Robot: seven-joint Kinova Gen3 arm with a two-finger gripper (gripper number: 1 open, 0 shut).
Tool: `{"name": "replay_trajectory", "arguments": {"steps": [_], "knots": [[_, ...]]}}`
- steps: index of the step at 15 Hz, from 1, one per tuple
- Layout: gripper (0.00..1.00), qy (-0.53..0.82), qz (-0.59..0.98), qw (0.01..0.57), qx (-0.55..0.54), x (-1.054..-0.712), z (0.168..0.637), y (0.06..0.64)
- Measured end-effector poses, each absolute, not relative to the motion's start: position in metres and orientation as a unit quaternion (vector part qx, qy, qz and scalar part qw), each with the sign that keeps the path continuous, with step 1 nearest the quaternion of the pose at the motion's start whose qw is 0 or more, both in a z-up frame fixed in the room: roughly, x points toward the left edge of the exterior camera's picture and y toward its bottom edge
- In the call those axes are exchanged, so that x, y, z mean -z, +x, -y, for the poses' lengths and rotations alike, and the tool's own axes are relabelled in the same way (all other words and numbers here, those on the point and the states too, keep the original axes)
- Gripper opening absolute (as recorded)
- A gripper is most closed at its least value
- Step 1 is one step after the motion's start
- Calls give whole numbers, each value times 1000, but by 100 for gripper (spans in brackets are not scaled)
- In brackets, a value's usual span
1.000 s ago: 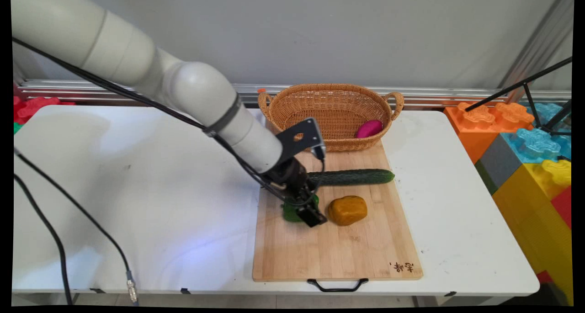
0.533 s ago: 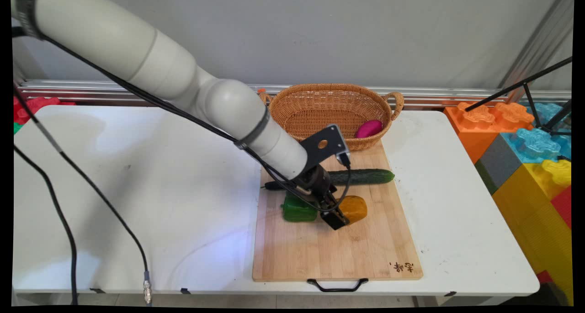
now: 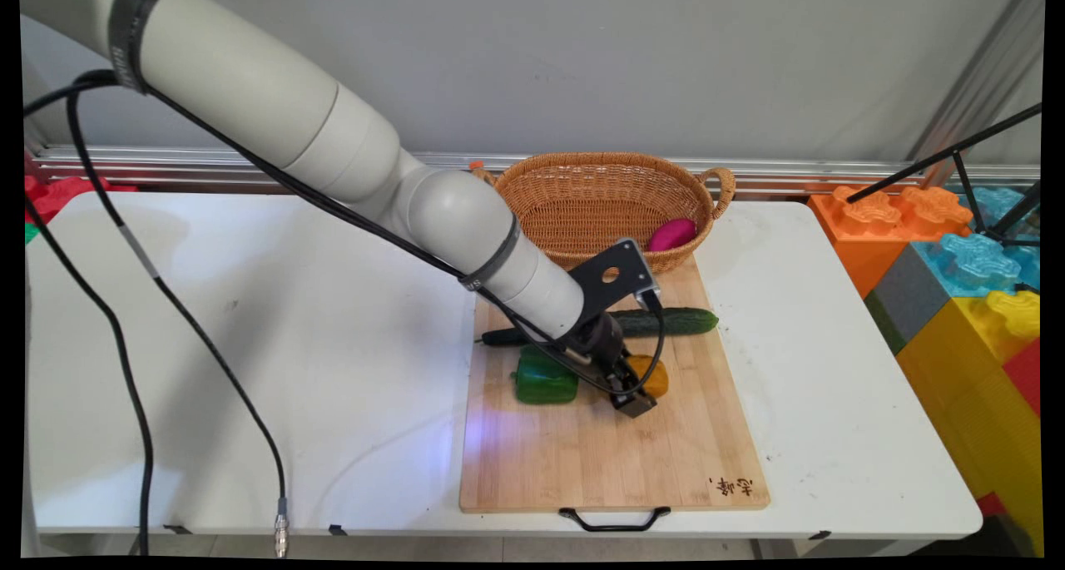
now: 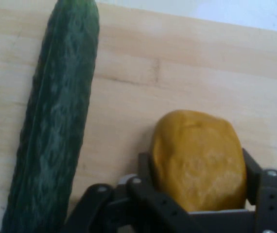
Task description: Place the picked object in the vegetable basket
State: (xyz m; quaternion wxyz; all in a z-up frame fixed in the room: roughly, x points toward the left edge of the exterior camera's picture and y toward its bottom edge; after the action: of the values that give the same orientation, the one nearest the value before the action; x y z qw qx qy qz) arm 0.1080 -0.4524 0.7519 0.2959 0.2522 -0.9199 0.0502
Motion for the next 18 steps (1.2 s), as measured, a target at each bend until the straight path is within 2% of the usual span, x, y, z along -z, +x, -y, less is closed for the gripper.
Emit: {"name": "replay_trajectory", "arguments": {"steps": [5,10,14,18], "knots": [[0,259,914,309,-49,-771,460,99],[0,268,904,327,-62,-820,482,93],[0,282,893,333,-113,-862,526,102],[0,298,881,325,-174,-882,577,124]]}}
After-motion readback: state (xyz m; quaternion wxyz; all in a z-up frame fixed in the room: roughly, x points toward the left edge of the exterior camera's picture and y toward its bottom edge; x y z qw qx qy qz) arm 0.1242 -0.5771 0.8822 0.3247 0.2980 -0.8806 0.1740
